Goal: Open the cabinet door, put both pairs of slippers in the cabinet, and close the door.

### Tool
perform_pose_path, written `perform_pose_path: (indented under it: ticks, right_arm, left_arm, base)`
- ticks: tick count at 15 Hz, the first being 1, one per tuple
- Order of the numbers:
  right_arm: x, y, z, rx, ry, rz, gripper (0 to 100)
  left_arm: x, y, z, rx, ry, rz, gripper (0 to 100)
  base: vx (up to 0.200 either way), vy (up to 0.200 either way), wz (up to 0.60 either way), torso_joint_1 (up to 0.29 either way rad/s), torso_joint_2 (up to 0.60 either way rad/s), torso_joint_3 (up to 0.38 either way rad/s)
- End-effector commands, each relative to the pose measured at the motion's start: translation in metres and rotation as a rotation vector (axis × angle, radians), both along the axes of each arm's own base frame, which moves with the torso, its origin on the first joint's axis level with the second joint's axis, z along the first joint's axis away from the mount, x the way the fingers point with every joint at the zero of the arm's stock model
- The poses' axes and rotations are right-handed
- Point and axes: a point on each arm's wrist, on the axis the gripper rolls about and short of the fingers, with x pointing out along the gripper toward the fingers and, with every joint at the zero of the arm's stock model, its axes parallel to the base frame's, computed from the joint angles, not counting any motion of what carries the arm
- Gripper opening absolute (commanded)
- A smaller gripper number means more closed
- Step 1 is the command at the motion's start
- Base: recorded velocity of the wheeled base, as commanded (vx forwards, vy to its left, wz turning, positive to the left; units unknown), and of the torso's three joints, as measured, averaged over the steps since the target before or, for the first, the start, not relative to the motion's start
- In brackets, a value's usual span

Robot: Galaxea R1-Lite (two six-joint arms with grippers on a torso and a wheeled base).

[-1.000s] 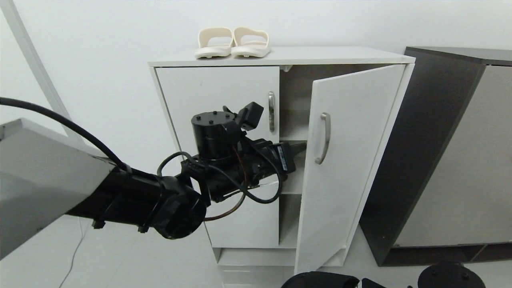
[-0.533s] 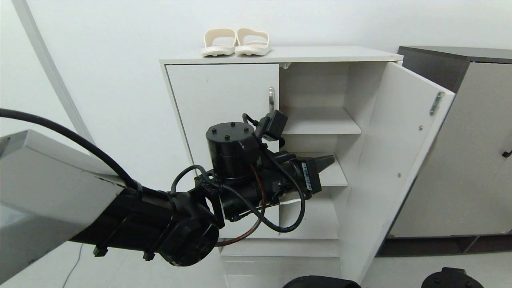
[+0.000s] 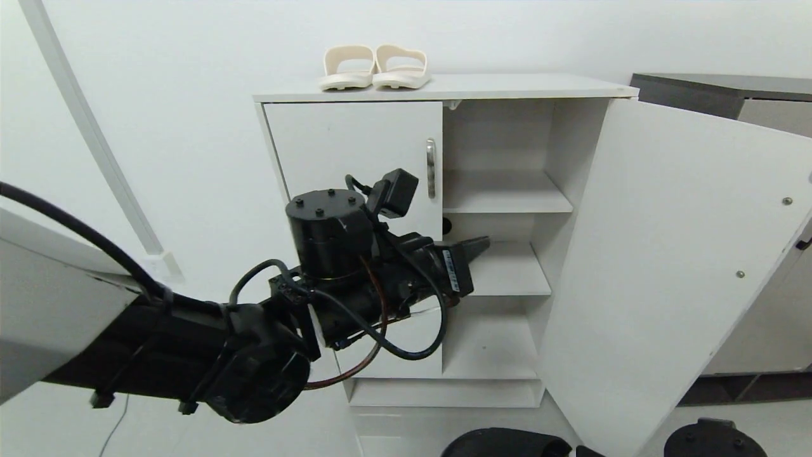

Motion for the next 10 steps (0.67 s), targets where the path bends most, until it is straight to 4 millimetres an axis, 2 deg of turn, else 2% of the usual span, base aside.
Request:
perform_pose_path:
  ticks: [1,3,5,6,8,9,10]
  right_arm:
    - [0.013,0.003,0.004,0.041,-0.035,-0.064,0]
    - [0.033,0.015,0.009,0.093,-0.065,-0.231,0]
    - [0.049,0.028,0.010,0.130,-0.089,-0.408,0]
    - [0.063,0.041,0.011,0.165,-0.120,-0.524,0]
    - [0.078,0.053,0.011,0.191,-0.140,-0.629,0]
    - [0.080,0.054,0.010,0.194,-0.141,-0.647,0]
    - [0.083,0.056,0.008,0.190,-0.142,-0.659,0]
  left_arm:
    - [-0.035,0.068,0.030,-0.019,-0.065,0.136,0]
    - [-0.077,0.105,0.032,-0.018,-0.083,0.267,0]
    - [-0.116,0.134,0.019,0.057,-0.097,0.376,0]
    - [-0.148,0.157,0.009,0.135,-0.127,0.455,0]
    - [-0.185,0.197,-0.007,0.260,-0.155,0.657,0]
    - [-0.194,0.205,-0.012,0.287,-0.162,0.705,0]
    - [-0.222,0.224,-0.021,0.295,-0.160,0.835,0]
  base:
    - [0.000,0.000,0.00,0.000,0.00,0.000]
    - [0.000,0.000,0.00,0.000,0.00,0.000]
    - [0.000,0.000,0.00,0.000,0.00,0.000]
    - [0.000,0.000,0.00,0.000,0.00,0.000]
    - [0.000,0.000,0.00,0.000,0.00,0.000]
    - [0.000,0.000,0.00,0.000,0.00,0.000]
    - [0.000,0.000,0.00,0.000,0.00,0.000]
